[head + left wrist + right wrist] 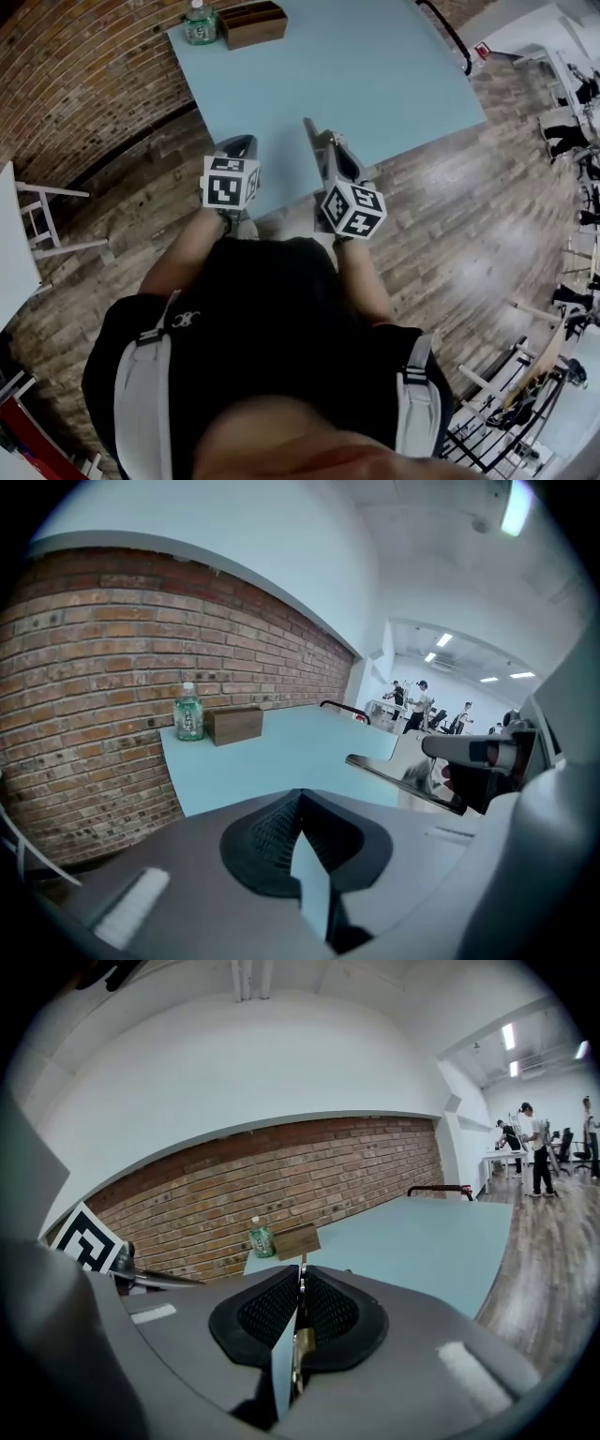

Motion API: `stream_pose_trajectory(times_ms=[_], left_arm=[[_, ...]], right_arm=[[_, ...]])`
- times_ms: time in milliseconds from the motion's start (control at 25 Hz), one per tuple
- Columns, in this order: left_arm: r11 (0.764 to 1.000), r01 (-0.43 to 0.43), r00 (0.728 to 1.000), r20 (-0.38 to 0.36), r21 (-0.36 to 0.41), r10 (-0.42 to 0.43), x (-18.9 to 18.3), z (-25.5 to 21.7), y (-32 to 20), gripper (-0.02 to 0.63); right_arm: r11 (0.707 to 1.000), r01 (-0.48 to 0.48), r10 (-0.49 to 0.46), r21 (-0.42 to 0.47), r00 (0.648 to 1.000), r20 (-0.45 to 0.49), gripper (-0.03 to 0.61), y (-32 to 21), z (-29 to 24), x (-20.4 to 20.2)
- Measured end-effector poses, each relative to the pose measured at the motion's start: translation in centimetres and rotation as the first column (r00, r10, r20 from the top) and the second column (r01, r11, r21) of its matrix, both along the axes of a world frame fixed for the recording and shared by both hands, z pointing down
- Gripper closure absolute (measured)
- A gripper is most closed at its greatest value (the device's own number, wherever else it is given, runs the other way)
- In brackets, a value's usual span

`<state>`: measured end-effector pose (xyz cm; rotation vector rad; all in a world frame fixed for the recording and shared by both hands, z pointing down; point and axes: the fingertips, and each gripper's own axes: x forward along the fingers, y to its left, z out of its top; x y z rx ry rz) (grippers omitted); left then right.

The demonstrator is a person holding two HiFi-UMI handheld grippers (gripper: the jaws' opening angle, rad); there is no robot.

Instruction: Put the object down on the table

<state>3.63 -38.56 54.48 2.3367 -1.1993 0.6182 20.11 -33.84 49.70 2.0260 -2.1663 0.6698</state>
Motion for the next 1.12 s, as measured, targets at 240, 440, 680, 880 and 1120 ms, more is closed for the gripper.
stream_pose_trajectory(times_ms=[240,440,680,880,1120], left_arm=[[0.999,0.029,0.999,0.014,-0.024,-0.029,0.7,0.4,-1.9,0.614],[0.997,0.069,0.997,0.035,-0.039,-0.068,1.1,0.7,-2.6,0.614],[0.992,0.116,0.992,0.061,-0.053,-0.113,1.3,1.1,-3.5,0.614],[0.989,0.133,0.989,0.076,-0.056,-0.129,1.6,1.3,-3.8,0.614],[0.988,0.143,0.986,0.094,-0.061,-0.137,1.8,1.5,-3.6,0.614]], right_arm=[[0.997,0.013,-0.013,-0.074,1.000,0.000,0.540,-1.6,2.8,2.0],[0.988,0.083,-0.091,-0.129,0.994,-0.056,0.540,-3.3,5.4,3.5],[0.971,0.102,-0.119,-0.218,0.991,-0.066,0.540,-5.0,10.0,5.3],[0.954,0.147,-0.163,-0.262,0.986,-0.039,0.540,-5.9,12.5,5.0],[0.932,0.183,-0.191,-0.313,0.982,0.005,0.538,-6.5,15.2,4.3]])
